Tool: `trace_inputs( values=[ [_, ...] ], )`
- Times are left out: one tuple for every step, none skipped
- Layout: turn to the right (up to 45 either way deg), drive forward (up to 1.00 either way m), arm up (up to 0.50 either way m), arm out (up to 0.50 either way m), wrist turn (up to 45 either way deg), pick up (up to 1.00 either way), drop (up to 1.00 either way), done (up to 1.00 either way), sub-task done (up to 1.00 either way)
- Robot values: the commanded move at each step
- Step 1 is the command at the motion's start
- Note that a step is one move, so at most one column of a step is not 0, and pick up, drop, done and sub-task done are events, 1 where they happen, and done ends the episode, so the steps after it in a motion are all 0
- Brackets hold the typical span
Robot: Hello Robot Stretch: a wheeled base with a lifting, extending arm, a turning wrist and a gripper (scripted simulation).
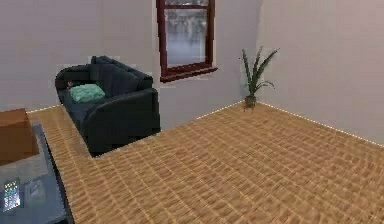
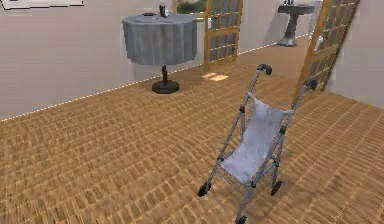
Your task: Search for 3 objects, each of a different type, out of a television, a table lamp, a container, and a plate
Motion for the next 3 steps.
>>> trace_inputs(
  values=[
    [0.0,0.65,0.00,0.00,0.0,0.00,0.00,0.00,0.00],
    [-45.0,0.00,0.00,0.00,0.0,0.00,0.00,0.00,0.00],
    [-21.0,0.00,0.00,0.00,0.0,0.00,0.00,0.00,0.00]
  ],
)
